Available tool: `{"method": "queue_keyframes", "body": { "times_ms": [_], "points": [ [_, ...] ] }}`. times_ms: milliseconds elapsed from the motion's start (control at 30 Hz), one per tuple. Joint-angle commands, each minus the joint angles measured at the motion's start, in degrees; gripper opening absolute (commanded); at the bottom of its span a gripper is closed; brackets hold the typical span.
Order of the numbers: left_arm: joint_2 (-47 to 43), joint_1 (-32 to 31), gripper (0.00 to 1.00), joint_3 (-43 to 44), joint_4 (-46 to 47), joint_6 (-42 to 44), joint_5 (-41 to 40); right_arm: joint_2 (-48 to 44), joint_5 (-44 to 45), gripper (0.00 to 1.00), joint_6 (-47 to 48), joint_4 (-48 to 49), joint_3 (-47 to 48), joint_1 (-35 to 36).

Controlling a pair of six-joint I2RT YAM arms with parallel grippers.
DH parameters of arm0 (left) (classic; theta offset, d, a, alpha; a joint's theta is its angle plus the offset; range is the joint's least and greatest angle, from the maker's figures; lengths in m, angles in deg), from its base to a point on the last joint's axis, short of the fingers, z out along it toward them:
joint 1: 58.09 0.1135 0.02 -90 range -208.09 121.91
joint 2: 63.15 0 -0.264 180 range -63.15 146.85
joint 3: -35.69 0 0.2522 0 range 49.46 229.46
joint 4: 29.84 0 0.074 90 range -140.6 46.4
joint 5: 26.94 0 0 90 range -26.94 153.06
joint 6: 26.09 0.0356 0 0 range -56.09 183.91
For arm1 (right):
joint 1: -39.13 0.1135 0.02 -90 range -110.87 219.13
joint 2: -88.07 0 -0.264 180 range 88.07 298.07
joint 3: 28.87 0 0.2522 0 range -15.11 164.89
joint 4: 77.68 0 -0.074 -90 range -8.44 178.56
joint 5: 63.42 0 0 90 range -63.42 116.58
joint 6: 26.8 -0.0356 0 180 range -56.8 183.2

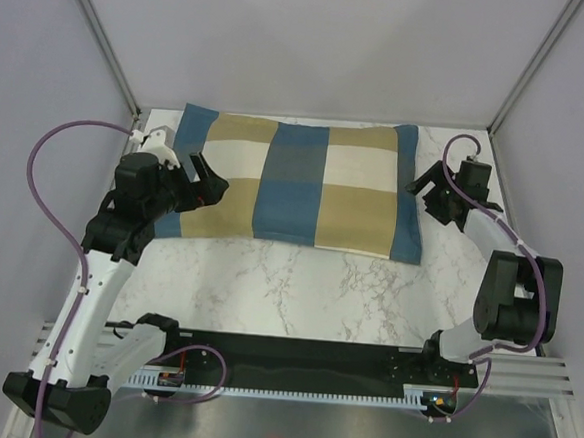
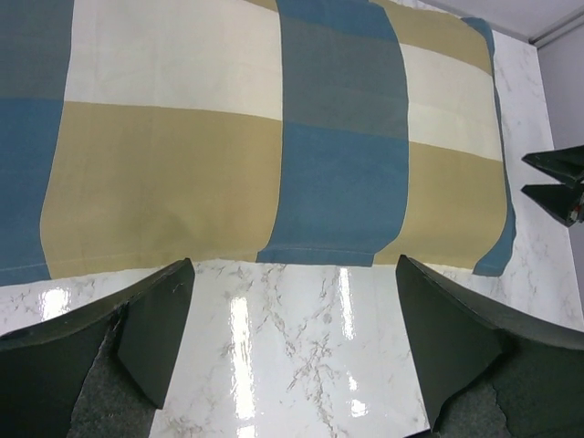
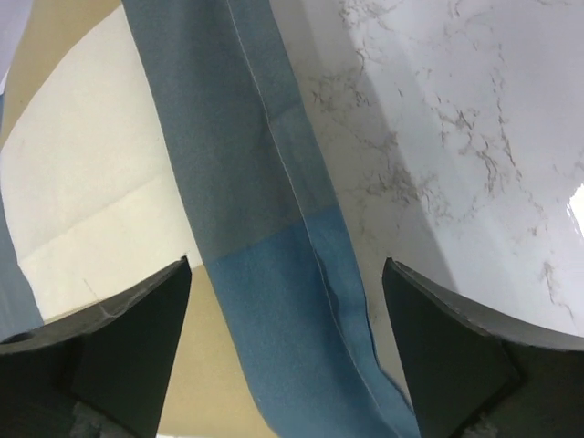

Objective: Put the pillow into the pillowcase

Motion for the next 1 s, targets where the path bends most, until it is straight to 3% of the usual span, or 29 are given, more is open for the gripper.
{"method": "queue_keyframes", "body": {
  "times_ms": [0,100,233,433,700,967],
  "points": [
    [-3.46,0.00,1.00,-2.23,-0.02,3.63,1.85,-11.64,0.10,0.98,4.91,0.35,-1.65,-0.27],
    [-9.78,0.00,1.00,-3.81,-0.11,6.26,0.62,-20.18,1.86,0.98,8.26,-2.20,-4.81,-0.18],
    [-18.75,0.00,1.00,-8.89,2.51,8.20,-3.16,-40.45,3.44,0.98,10.12,-2.12,-11.91,-0.18],
    [-28.16,0.00,1.00,-17.41,6.22,10.04,-3.42,-55.43,6.68,0.98,12.66,-7.20,-16.06,-0.27],
    [-35.11,0.08,1.00,-21.65,6.84,9.87,-2.02,-59.41,8.62,0.98,14.07,-9.76,-20.99,-0.18],
    [-34.67,-0.09,1.00,-21.65,6.84,10.49,-2.63,-60.03,9.42,0.98,13.64,-11.52,-20.29,-0.27]
  ]
}}
